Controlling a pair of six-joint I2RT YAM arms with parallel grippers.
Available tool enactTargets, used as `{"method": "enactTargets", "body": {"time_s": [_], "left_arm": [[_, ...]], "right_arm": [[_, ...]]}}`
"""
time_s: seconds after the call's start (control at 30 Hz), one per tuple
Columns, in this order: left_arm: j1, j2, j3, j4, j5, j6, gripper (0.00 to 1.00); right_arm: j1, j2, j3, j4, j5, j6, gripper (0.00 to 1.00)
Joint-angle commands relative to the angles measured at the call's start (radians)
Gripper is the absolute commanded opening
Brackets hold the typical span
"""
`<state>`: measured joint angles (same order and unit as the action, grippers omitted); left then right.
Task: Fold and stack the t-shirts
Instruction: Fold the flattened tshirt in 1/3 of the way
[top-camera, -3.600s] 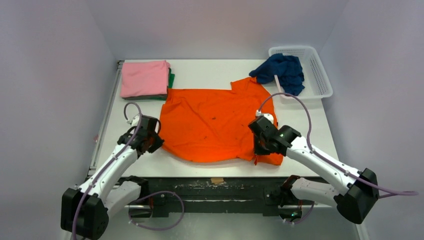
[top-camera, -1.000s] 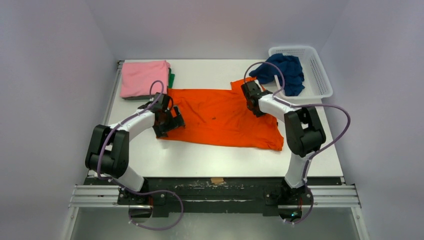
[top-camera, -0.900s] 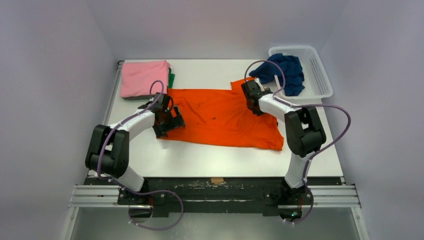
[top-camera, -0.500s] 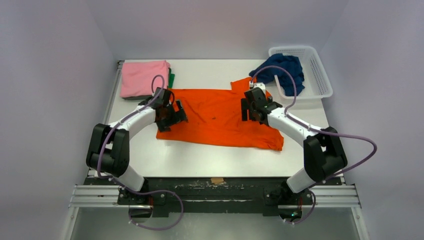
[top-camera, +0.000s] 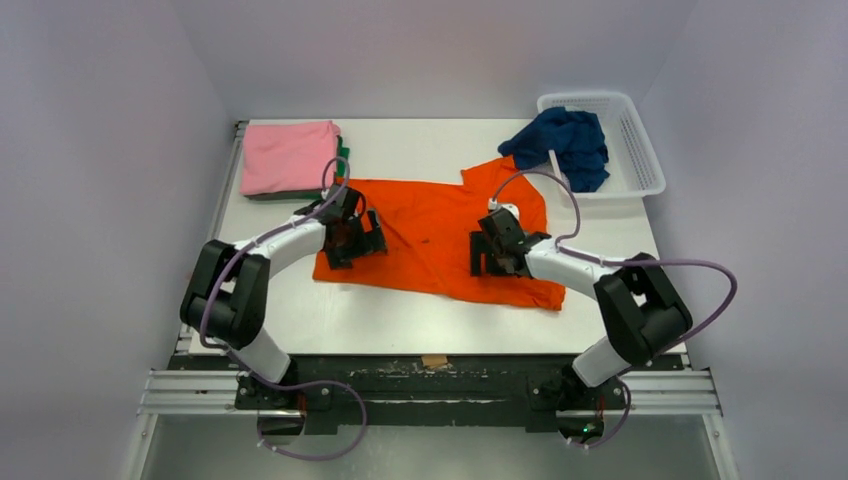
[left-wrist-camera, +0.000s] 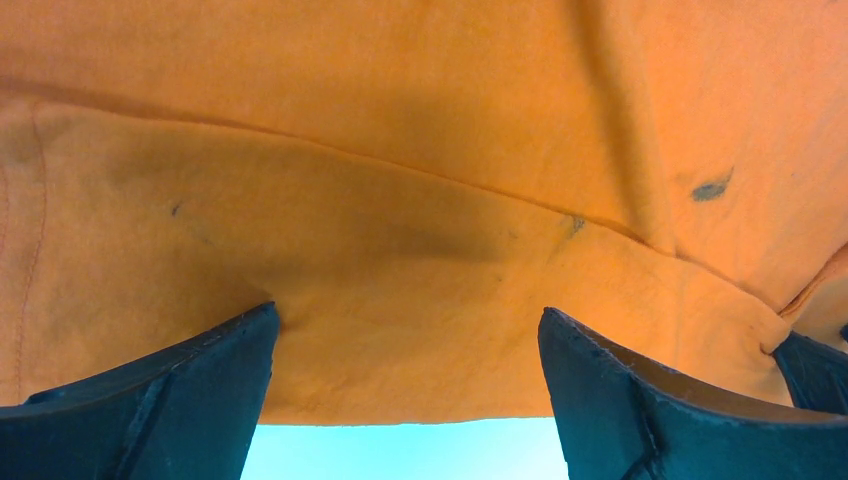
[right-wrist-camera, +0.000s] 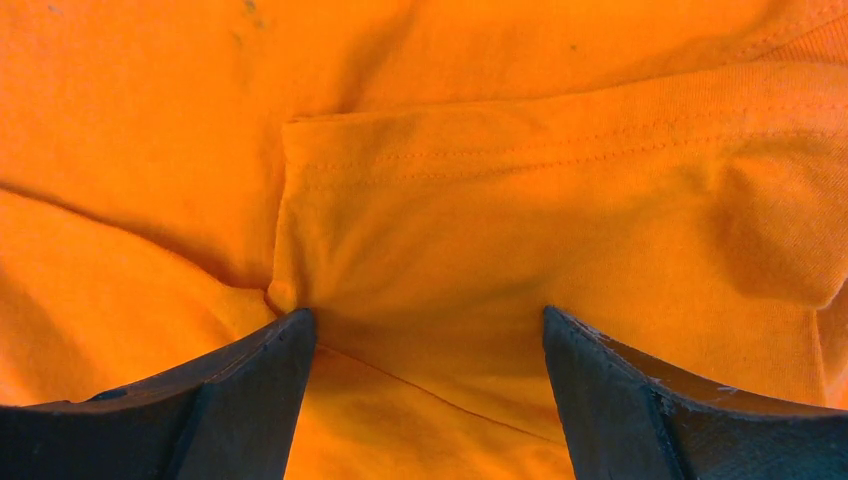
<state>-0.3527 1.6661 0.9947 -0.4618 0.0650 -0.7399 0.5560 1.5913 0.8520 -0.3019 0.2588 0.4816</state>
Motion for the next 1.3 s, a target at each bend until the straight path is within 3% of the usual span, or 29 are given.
{"method": "enactTargets", "body": {"time_s": [0.0, 0.3, 0.4, 0.63, 0.97, 1.2, 1.27], "left_arm": [[-0.052, -0.088, -0.17, -0.102, -0.017, -0.028, 1.0], [-0.113, -0.433, -0.436, -0.193, -0.058, -0.116, 1.0], [-0.126, -0.483, -0.509, -0.134, 0.02, -0.155, 1.0], [-0.225, -0.545, -0.543, -0.2, 0.022, -0.241, 1.0], [-0.297, -0.735, -0.496, -0.409, -0.076, -0.315, 1.0], [-0.284, -0.717, -0.24, -0.433, -0.348, -0.195, 1.0], [-0.225, -0.661, -0.158, -0.404, -0.376, -0.132, 1.0]], "right_arm": [[0.015, -0.109, -0.128, -0.098, -0.055, 0.081, 0.83], [0.02, -0.373, -0.302, -0.245, -0.109, 0.171, 0.83], [0.02, -0.41, -0.312, -0.294, -0.115, 0.19, 0.83], [0.02, -0.452, -0.32, -0.351, -0.113, 0.2, 0.83], [0.02, -0.553, -0.255, -0.384, -0.039, 0.169, 0.85], [0.02, -0.591, -0.142, -0.231, 0.037, 0.11, 0.88], [0.016, -0.546, -0.099, -0.163, 0.083, 0.114, 0.97]]}}
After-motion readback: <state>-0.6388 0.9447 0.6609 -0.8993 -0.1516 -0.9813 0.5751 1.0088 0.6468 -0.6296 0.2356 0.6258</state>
